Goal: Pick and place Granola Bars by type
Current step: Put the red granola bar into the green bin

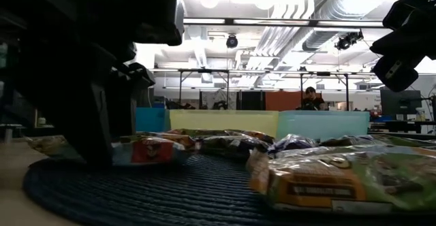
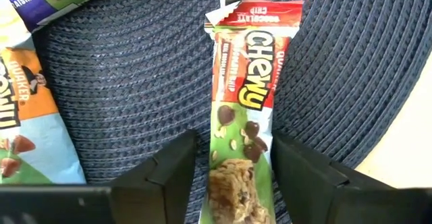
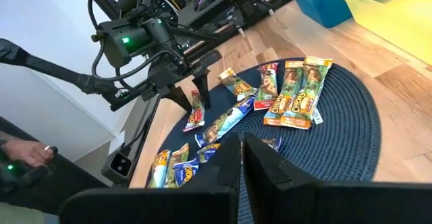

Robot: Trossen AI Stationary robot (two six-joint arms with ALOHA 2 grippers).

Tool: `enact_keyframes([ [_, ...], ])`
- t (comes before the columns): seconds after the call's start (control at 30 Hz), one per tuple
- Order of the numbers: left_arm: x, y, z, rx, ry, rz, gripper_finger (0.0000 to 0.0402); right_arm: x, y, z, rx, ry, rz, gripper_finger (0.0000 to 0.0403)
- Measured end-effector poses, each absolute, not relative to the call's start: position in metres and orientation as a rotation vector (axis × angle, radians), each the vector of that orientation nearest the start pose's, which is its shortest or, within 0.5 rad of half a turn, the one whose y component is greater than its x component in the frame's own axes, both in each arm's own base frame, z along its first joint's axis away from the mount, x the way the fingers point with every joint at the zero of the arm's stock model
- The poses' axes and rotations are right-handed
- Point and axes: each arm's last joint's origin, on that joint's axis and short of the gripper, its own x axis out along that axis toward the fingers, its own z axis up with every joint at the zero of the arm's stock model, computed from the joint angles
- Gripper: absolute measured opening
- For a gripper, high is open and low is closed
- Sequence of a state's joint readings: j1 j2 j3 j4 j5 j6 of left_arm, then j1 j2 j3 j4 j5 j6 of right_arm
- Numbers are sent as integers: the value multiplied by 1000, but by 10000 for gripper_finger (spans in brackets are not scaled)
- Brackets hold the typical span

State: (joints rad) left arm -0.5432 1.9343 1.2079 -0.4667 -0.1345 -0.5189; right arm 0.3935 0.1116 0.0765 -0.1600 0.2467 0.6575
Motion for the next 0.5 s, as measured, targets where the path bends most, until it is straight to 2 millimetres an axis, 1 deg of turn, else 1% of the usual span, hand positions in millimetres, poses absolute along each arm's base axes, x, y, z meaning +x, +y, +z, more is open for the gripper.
enact_keyframes([
  [0.3,325,-193,150,-36,1187,-95,138,94,31,166,593,226,80,2],
  [0.5,325,-193,151,-30,1192,-94,106,94,32,166,594,234,98,2],
])
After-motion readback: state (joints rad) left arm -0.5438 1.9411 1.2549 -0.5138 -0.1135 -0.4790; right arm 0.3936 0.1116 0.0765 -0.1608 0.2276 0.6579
